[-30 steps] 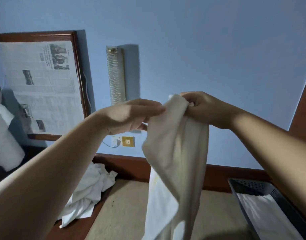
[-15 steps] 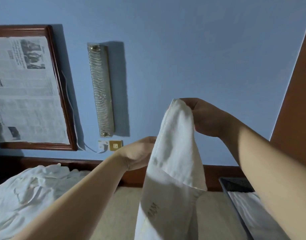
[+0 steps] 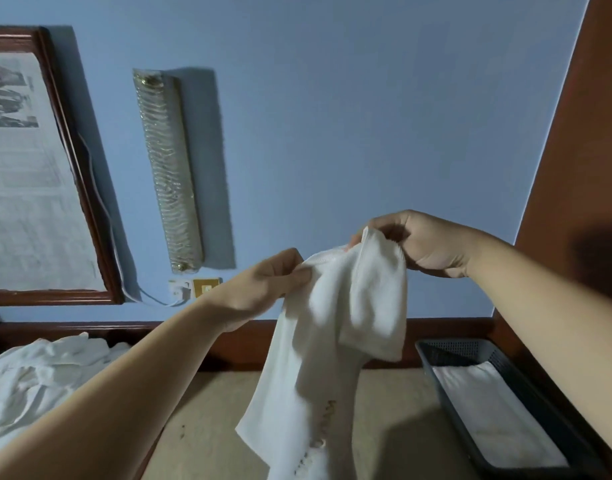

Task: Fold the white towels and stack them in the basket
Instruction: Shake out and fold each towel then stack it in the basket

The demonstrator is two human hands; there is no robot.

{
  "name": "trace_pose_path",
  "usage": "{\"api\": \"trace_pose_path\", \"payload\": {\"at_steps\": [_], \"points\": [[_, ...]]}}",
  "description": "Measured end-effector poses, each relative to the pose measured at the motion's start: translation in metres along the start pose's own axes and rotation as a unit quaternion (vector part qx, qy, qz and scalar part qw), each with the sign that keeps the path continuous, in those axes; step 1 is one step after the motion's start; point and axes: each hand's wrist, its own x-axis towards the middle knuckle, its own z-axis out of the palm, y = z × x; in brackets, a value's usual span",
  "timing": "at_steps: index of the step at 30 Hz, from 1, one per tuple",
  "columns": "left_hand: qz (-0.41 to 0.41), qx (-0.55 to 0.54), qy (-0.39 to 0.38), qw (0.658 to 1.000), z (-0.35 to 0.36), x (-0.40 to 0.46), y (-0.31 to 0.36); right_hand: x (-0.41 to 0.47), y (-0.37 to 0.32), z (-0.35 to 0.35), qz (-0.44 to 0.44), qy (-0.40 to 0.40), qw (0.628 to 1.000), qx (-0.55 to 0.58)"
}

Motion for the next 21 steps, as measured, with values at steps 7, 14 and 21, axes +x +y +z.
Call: {"api": "trace_pose_path", "payload": {"at_steps": [7,14,21], "points": [[0.033,0.235,0.141,0.961,0.003,0.001,0.003,-0.004,0.0,-0.003,0.038,-0.064,0.995,-0.072],[0.073,0.339,0.202,0.916,0.007,0.011,0.019,0.009,0.008,0.038,0.047,0.119,0.98,-0.15],[0.021,0.458,0.213,0.863,-0.005,0.012,0.029,0.027,0.003,0.037,0.016,0.214,0.947,-0.237]]}}
